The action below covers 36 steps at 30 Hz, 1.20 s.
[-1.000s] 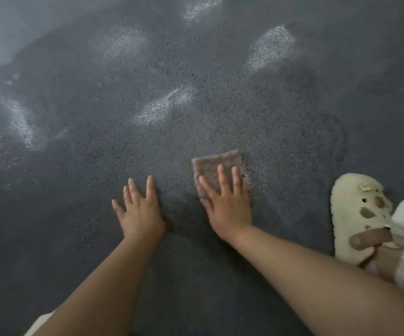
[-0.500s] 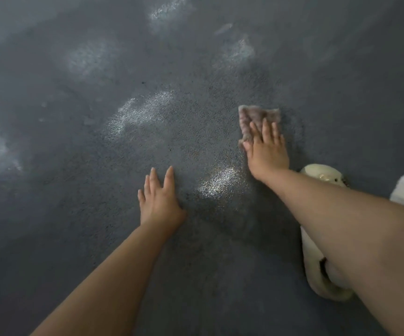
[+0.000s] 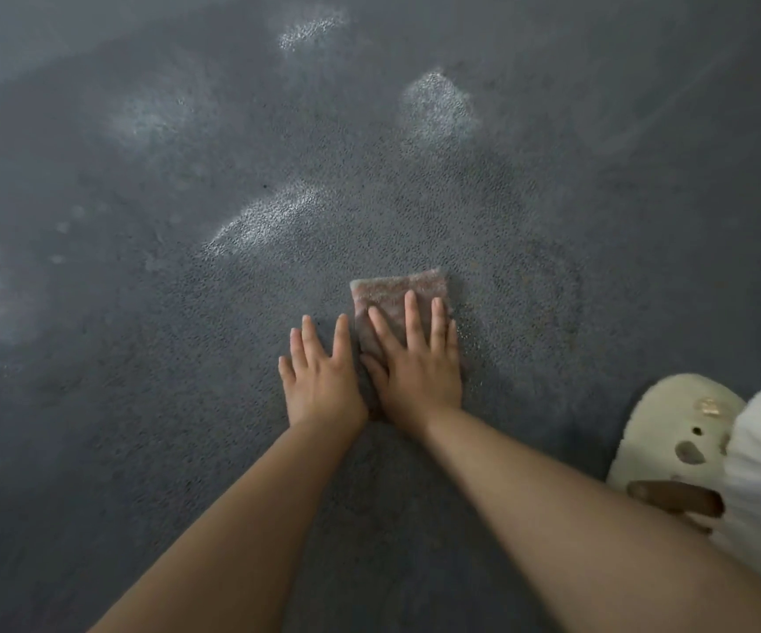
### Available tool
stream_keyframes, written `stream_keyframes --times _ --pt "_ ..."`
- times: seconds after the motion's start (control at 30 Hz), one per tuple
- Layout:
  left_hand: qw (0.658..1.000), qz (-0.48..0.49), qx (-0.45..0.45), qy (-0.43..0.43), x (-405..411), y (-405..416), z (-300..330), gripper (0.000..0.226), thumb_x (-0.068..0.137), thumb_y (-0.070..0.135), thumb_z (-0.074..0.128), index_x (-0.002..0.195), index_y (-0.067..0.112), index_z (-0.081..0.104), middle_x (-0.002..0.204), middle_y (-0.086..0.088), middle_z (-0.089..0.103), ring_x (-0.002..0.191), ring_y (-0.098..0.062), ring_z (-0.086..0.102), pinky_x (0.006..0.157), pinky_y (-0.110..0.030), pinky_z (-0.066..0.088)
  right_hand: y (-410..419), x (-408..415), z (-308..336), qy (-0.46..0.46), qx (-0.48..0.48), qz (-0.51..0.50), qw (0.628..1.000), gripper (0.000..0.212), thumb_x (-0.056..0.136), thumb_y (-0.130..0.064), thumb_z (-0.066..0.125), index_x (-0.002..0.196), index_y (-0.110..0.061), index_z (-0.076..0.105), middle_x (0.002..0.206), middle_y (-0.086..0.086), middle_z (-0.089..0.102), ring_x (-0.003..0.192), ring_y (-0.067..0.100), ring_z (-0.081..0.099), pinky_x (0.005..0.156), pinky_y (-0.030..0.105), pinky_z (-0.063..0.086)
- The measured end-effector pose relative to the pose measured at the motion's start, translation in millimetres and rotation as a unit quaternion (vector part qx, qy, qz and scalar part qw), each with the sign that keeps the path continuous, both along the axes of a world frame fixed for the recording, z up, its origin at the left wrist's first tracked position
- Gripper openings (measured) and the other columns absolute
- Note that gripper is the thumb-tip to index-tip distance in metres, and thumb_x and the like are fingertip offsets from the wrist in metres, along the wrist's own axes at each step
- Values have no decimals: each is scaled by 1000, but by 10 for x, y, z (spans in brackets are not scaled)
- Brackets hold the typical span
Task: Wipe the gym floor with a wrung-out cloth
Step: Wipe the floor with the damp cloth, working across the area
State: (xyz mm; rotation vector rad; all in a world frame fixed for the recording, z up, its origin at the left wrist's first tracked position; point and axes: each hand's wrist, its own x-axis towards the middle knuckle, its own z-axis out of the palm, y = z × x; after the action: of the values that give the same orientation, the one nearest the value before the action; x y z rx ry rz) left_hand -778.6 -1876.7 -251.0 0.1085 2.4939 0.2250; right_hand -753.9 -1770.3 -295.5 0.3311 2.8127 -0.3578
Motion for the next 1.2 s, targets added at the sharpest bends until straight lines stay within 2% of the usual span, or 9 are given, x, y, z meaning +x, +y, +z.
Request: stream_keyframes --times 0.07,0.13,0.27,0.53,0.83,0.9,1.03,1.2 --pt "1000 -24 -18 -8 -70 70 -10 98 88 24 62 149 27 -15 155 -15 -20 144 -31 -17 116 -45 0 104 -209 -1 11 3 -2 1000 66 87 -61 13 146 -37 30 157 12 17 142 44 8 114 53 6" --pt "997 -64 -34 -17 -144 149 1 105 85 26 65 148 28 -18 153 -17 -25 143 -32 -20 116 -46 -1 217 -421 6 2 25 -2 1000 60 93 -61 16 149 -40 13 159 9 -2 144 40 -8 115 49 -6" --pt "997 -76 -22 -23 -275 349 58 111 81 35 71 148 29 -16 153 -16 -27 142 -33 -21 116 -48 -1 412 -811 33 -18 45 -2 999 59 97 -57 22 149 -41 -2 158 6 -16 142 37 -19 114 48 -11" --pt "992 -88 -66 -68 -315 527 23 121 75 49 72 147 22 -21 151 -17 -29 142 -37 -19 113 -58 14 662 -1361 44 -12 62 1 998 63 94 -63 21 149 -42 -3 158 5 -16 142 37 -18 115 50 -10" --pt "985 -113 -85 -98 -361 559 22 118 80 51 66 145 16 -26 148 -24 -32 139 -45 -21 111 -61 15 923 -2115 111 -56 51 -36 996 76 85 -77 17 148 -42 -6 157 6 -19 141 38 -21 115 52 -11" --pt "984 -117 -84 -102 -371 558 32 118 81 51 66 145 15 -27 148 -24 -32 138 -46 -21 111 -62 15 963 -2191 109 -54 56 -36 996 72 88 -73 18 148 -42 -6 158 5 -18 141 38 -20 115 52 -10" --pt "983 -121 -81 -108 -378 550 32 118 81 50 66 145 15 -27 147 -24 -33 138 -46 -22 111 -62 15 983 -2191 99 -37 61 -34 997 58 97 -52 18 149 -39 -5 158 4 -17 142 37 -19 115 50 -10" --pt "985 -120 -69 -106 -381 522 24 119 79 51 67 146 17 -25 148 -22 -33 139 -45 -22 111 -61 15 1081 -2056 129 -46 63 -25 997 60 98 -44 21 150 -34 -8 158 2 -18 143 32 -19 116 45 -8"
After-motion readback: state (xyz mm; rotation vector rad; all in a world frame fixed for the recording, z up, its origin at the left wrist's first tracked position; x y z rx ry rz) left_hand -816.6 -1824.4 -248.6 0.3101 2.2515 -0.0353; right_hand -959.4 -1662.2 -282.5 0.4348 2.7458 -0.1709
